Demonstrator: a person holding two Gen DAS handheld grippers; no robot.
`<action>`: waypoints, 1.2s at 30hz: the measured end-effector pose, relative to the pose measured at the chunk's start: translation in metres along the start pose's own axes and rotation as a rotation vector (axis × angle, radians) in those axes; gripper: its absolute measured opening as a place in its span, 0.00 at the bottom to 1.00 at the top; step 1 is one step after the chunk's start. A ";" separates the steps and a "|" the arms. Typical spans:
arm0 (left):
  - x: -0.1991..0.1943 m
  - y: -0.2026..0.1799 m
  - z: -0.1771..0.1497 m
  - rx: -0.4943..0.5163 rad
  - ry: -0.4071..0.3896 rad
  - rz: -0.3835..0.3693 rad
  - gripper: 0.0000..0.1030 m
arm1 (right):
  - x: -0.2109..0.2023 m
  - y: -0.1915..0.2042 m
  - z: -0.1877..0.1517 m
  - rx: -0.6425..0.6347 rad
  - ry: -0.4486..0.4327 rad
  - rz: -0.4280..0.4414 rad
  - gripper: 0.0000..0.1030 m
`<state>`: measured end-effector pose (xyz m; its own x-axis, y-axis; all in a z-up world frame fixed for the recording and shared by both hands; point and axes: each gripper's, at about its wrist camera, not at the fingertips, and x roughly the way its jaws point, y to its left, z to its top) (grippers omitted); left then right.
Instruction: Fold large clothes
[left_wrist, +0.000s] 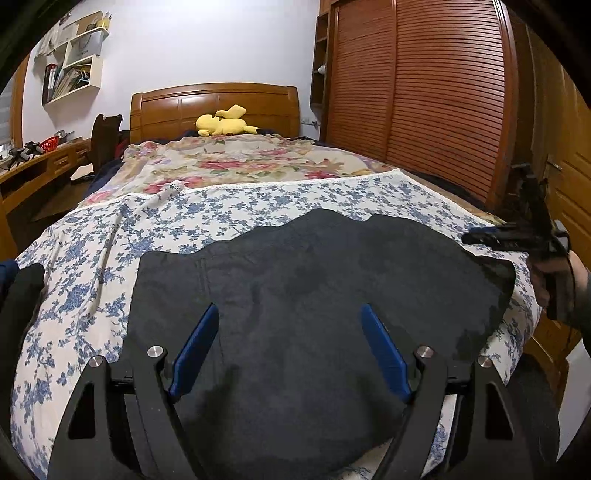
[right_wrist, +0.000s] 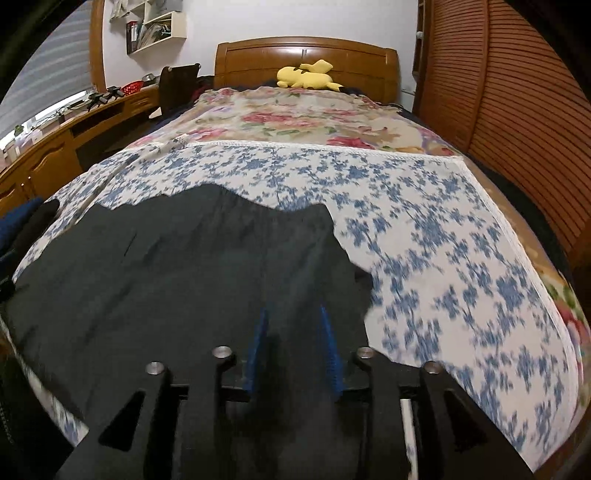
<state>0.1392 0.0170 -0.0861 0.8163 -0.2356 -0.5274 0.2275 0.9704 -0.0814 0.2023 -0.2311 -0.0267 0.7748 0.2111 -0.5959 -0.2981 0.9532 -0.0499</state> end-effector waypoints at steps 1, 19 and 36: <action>-0.001 -0.002 -0.001 -0.001 0.001 -0.001 0.78 | -0.005 -0.002 -0.006 0.000 0.003 -0.001 0.48; -0.006 -0.038 -0.026 -0.017 0.043 -0.004 0.78 | -0.055 0.000 -0.045 0.004 0.019 -0.003 0.64; -0.006 -0.044 -0.038 0.026 0.060 0.002 0.78 | -0.028 -0.007 -0.052 0.110 0.089 -0.075 0.77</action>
<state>0.1040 -0.0217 -0.1117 0.7836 -0.2294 -0.5774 0.2403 0.9689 -0.0588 0.1539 -0.2550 -0.0513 0.7384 0.1235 -0.6630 -0.1748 0.9845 -0.0113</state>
